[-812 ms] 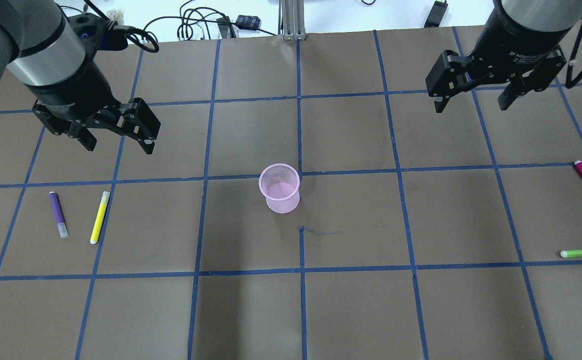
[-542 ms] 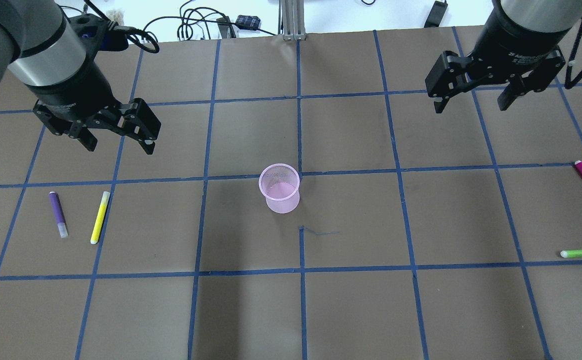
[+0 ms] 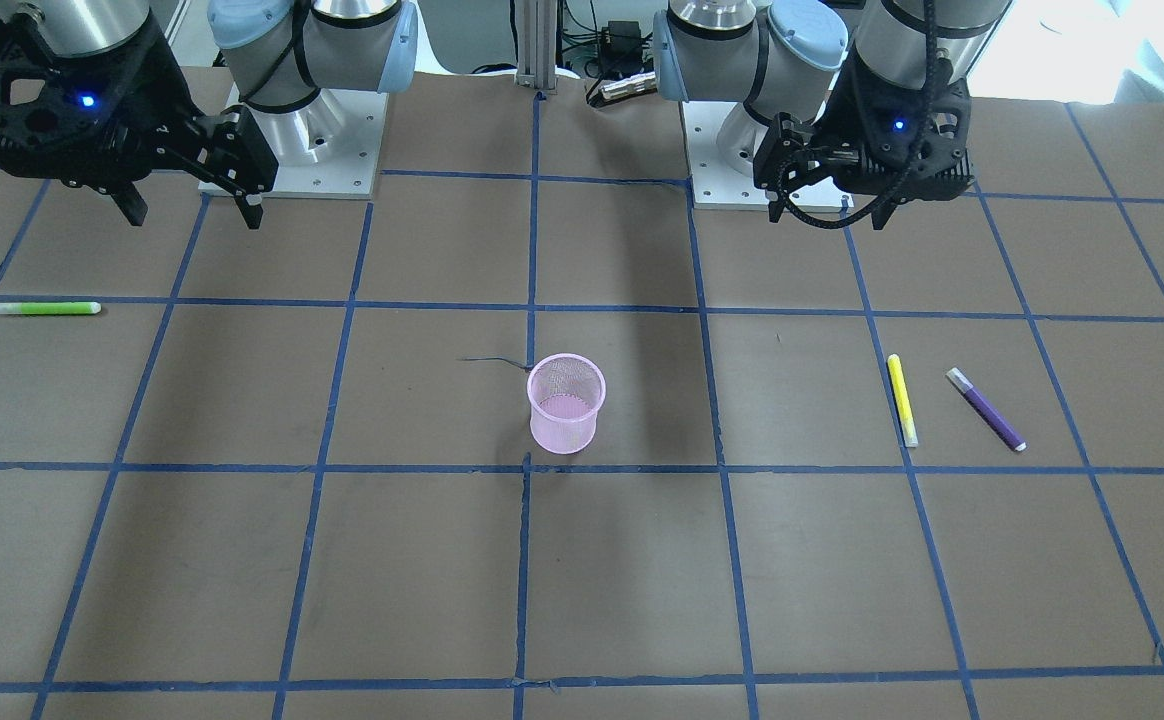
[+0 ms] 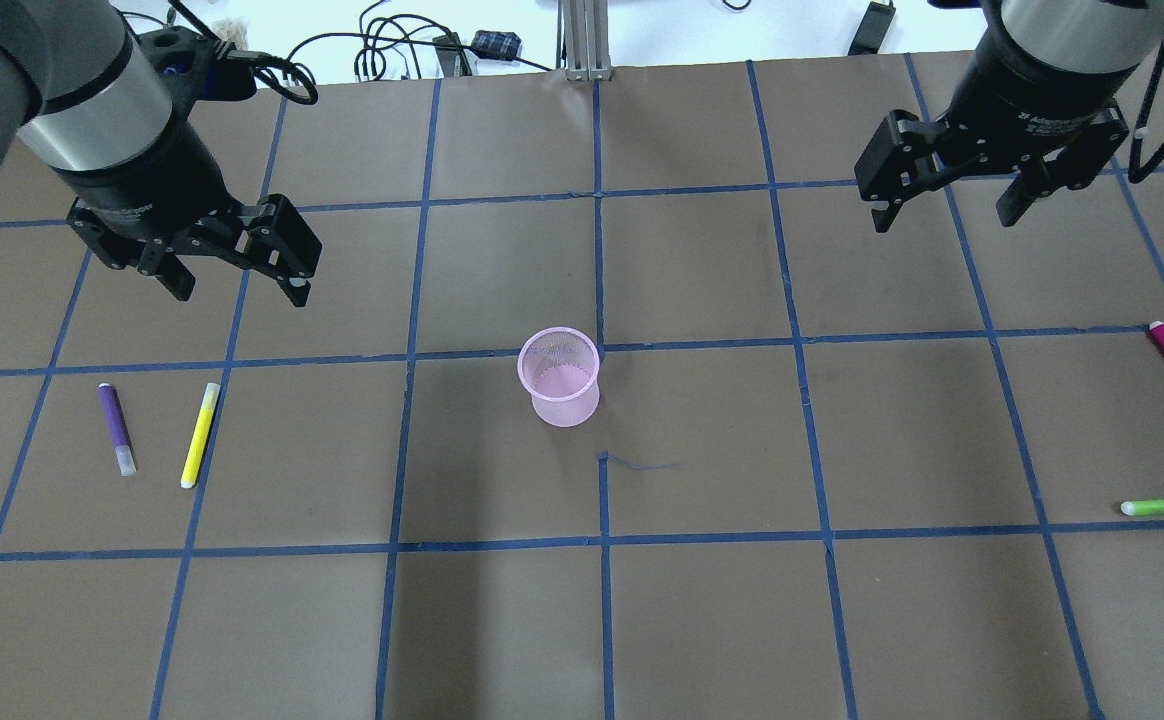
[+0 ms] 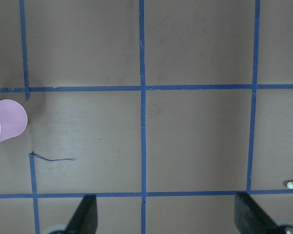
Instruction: Insert purple and pink pens into pink cup
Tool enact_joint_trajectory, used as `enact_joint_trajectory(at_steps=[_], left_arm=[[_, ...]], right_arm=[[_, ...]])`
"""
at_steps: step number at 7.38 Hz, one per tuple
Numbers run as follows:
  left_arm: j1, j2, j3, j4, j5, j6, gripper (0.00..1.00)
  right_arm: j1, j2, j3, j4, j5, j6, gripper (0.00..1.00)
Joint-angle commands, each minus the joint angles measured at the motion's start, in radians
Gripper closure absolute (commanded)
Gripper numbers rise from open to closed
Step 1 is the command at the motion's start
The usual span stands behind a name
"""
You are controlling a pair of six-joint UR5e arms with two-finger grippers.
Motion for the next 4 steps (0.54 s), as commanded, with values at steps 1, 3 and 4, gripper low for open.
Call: enact_joint_trajectory(at_steps=[1,3,4], left_arm=[[0.038,0.004,0.001,0.004,-0.009,-0.001,0.00],[0.070,0.001,0.001,0.013,0.001,-0.004,0.00],[0.129,-0.007,-0.011,-0.004,-0.002,-0.004,0.00]], right_arm=[[-0.132,0.045,0.042,-0.037,-0.011,-0.164,0.00],[-0.339,0.099,0.091,-0.202,-0.014,-0.484,0.00],[-0.428,0.158,0.091,-0.218,-0.016,-0.557,0.00]])
